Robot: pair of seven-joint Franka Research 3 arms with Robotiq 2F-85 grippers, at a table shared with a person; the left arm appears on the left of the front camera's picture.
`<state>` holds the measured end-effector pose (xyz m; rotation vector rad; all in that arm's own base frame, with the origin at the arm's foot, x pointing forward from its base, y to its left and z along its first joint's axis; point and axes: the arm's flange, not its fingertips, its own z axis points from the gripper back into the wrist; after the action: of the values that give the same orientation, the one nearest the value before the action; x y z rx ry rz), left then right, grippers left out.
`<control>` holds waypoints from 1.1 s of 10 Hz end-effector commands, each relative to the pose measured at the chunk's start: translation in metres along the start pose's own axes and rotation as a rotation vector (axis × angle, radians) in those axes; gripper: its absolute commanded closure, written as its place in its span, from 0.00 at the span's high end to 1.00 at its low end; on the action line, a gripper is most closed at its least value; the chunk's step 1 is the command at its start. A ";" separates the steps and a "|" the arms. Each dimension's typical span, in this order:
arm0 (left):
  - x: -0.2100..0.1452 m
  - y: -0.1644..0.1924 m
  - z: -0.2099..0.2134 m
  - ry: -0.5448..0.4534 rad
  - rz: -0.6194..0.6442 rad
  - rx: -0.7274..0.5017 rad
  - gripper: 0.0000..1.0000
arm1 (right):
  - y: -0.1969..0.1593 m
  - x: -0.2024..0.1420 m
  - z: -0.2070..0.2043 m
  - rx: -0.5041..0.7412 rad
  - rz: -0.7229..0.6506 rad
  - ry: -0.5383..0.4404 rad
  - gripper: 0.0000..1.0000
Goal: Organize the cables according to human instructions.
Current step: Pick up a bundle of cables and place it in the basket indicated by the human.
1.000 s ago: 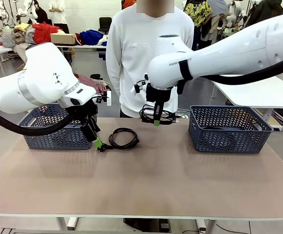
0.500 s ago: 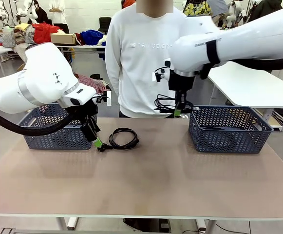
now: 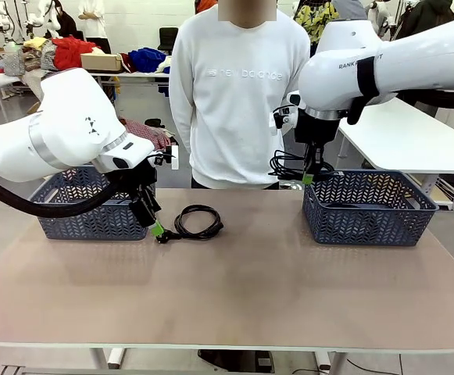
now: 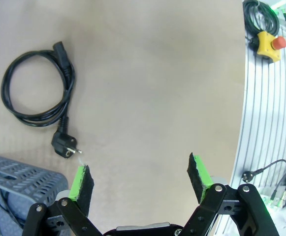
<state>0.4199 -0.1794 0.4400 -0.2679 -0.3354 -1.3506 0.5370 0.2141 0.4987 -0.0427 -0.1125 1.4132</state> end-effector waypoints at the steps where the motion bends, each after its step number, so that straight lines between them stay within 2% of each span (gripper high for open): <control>1: -0.001 0.000 0.001 0.001 0.004 0.004 1.00 | 0.002 0.006 0.003 -0.005 0.013 -0.002 0.00; 6: -0.001 0.000 0.001 0.001 0.004 0.004 1.00 | 0.002 0.006 0.003 -0.005 0.013 -0.002 0.00; 7: -0.001 0.000 0.001 0.001 0.004 0.004 1.00 | 0.003 0.006 0.000 0.001 0.011 -0.001 0.11; 11: -0.001 0.000 0.001 0.001 0.004 0.004 1.00 | 0.002 -0.036 0.026 -0.095 -0.083 0.058 0.11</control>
<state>0.4199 -0.1794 0.4400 -0.2679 -0.3354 -1.3506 0.5384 0.1846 0.5231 -0.1147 -0.1325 1.3680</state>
